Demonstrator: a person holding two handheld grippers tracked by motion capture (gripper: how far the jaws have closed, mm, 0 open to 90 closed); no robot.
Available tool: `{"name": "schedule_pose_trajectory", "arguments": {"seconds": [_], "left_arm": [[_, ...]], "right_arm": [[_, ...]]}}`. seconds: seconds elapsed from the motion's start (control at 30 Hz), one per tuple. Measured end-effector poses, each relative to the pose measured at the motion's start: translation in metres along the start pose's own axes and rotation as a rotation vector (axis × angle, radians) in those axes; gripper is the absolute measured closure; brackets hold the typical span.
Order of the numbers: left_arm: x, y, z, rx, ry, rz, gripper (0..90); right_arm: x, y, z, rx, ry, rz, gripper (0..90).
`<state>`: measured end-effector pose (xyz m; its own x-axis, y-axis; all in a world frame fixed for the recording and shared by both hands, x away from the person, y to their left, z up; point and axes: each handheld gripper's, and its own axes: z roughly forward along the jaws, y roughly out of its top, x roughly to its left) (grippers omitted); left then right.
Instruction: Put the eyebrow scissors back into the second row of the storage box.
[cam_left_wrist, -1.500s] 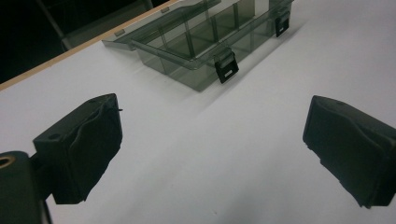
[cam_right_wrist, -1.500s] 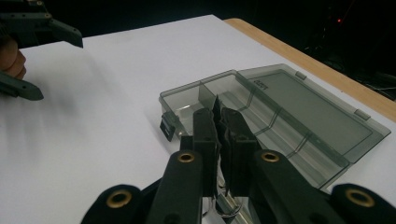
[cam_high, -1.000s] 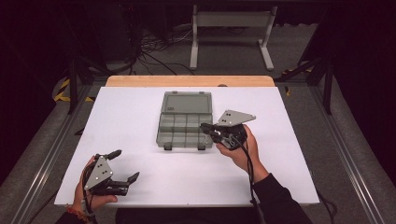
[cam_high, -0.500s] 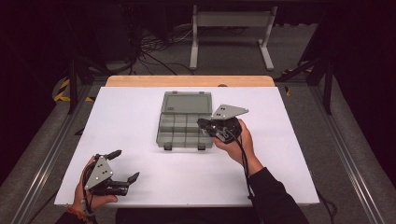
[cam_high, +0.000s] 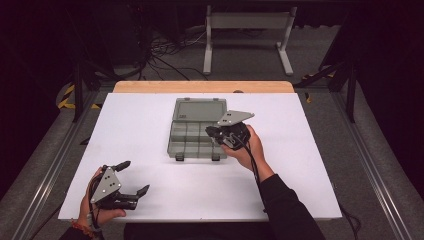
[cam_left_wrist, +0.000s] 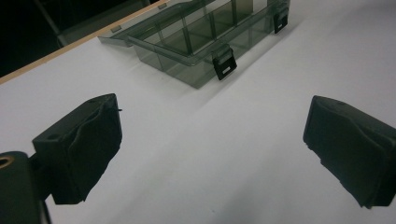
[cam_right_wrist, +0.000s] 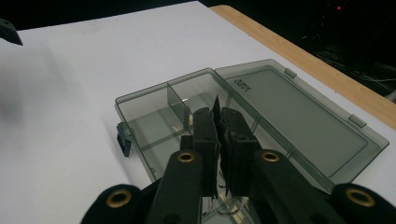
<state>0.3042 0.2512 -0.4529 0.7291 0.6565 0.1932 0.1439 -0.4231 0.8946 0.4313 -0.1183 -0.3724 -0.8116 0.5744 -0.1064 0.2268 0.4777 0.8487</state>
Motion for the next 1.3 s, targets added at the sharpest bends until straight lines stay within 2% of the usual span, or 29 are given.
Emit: {"name": "schedule_pose_trajectory", "arguments": {"seconds": [0.47, 0.97, 1.3], "left_arm": [[0.0, 0.0, 0.0, 0.0, -0.002, 0.0, 5.3], [-0.001, 0.0, 0.001, -0.001, -0.007, -0.003, 5.3], [-0.001, 0.001, 0.002, 0.01, -0.008, 0.007, 5.4]], "right_arm": [[-0.002, -0.006, 0.027, 0.06, -0.008, 0.004, 86.0], [0.005, -0.016, 0.044, 0.102, 0.029, 0.015, 85.9], [0.009, -0.018, 0.047, 0.106, 0.028, 0.026, 84.2]]}}
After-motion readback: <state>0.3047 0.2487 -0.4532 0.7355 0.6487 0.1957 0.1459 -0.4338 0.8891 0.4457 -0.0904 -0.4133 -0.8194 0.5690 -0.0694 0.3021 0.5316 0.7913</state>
